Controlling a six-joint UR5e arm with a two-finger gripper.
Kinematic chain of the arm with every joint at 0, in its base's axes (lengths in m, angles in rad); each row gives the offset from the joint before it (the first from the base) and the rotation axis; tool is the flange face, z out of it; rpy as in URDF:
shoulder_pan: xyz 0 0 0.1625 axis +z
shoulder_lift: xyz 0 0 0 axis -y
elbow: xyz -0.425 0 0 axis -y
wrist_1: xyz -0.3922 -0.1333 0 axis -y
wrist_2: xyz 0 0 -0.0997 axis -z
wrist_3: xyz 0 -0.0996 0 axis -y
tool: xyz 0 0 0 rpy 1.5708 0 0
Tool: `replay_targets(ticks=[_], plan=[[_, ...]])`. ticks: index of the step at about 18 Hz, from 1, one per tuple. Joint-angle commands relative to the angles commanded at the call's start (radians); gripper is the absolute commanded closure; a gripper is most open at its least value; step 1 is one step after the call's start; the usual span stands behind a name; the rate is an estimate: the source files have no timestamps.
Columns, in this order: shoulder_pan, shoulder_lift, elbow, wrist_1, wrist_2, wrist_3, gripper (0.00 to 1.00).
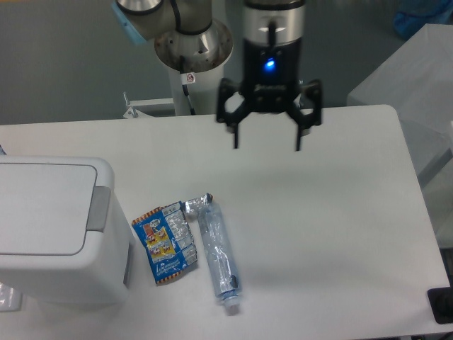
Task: Open the trash can
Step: 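Move the open gripper across the table toward the white trash can, then lower the gripper beside the trash can lid's edge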
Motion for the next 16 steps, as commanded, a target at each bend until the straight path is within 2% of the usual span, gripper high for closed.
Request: replay_targets(ticks=[4,8,11,16], plan=[[-0.08,-0.044,0.002,0.077,0.002,-0.137,0.0],[-0.109,-0.063,0.006,0.129,0.002,-0.27,0.0],[-0.117,-0.075,0.006,0.135,0.002,-0.336,0.0],[-0.154,-0.106,0.017,0.135,-0.002,-0.344,0.0]])
